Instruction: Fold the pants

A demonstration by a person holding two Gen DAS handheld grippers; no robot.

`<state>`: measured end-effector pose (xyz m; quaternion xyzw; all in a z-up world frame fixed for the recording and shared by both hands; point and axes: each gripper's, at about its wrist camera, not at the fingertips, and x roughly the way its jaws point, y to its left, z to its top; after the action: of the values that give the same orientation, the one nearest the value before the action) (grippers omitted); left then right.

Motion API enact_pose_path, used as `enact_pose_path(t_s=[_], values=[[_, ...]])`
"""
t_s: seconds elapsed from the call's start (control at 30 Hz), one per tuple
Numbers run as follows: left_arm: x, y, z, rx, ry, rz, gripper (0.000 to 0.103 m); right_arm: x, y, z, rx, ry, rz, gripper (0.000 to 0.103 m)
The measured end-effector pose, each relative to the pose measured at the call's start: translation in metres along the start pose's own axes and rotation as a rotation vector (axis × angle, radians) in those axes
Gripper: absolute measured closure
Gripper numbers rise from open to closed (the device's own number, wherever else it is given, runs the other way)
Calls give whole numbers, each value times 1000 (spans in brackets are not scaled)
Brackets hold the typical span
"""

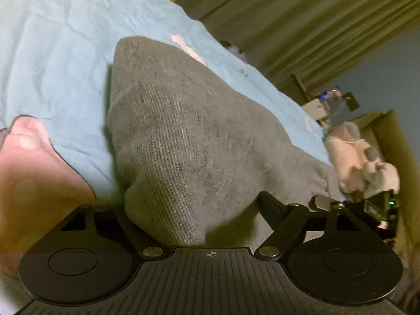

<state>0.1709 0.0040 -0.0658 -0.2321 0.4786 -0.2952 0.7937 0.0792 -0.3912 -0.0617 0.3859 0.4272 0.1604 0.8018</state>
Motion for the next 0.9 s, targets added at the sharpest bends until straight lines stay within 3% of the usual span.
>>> enact_pose_path(t_s=[0.03,0.07,0.13,0.3,0.37,0.5,0.53,0.57,0.63,0.67,0.7,0.73,0.83,0.9], values=[[-2,-4,-1,13,-12,44,48,0,6,-1,-16,-12,-36,23],[-4,-7,-1,24,-19,68,60,1,13,-3,-44,-27,-85,28],[-12,-19,0,60,-53,90,70,-3,27,-8,-99,-60,-138,38],[-31,-56,13,135,-148,78,75,-26,45,-3,-95,-137,-100,45],[-35,-64,24,134,-186,63,81,-31,55,7,-108,-171,-93,47],[-34,-80,51,137,-244,52,80,-38,70,36,-129,-256,-94,47],[-33,-81,59,127,-255,64,71,-39,70,45,-127,-275,-92,44],[-30,-80,67,108,-257,103,51,-40,70,53,-137,-294,-103,40],[-28,-77,76,68,-261,285,26,-39,70,67,-179,-322,-266,4],[-29,-77,75,72,-270,383,17,-37,71,69,-205,-332,-384,4],[-32,-77,69,100,-272,438,14,-35,71,66,-246,-331,-480,4],[-33,-78,62,127,-270,448,8,-35,71,60,-272,-341,-523,4],[-34,-78,28,165,-262,427,6,-27,67,34,-322,-334,-524,4],[-21,-77,8,182,-221,456,4,-19,56,15,-324,-320,-536,4]])
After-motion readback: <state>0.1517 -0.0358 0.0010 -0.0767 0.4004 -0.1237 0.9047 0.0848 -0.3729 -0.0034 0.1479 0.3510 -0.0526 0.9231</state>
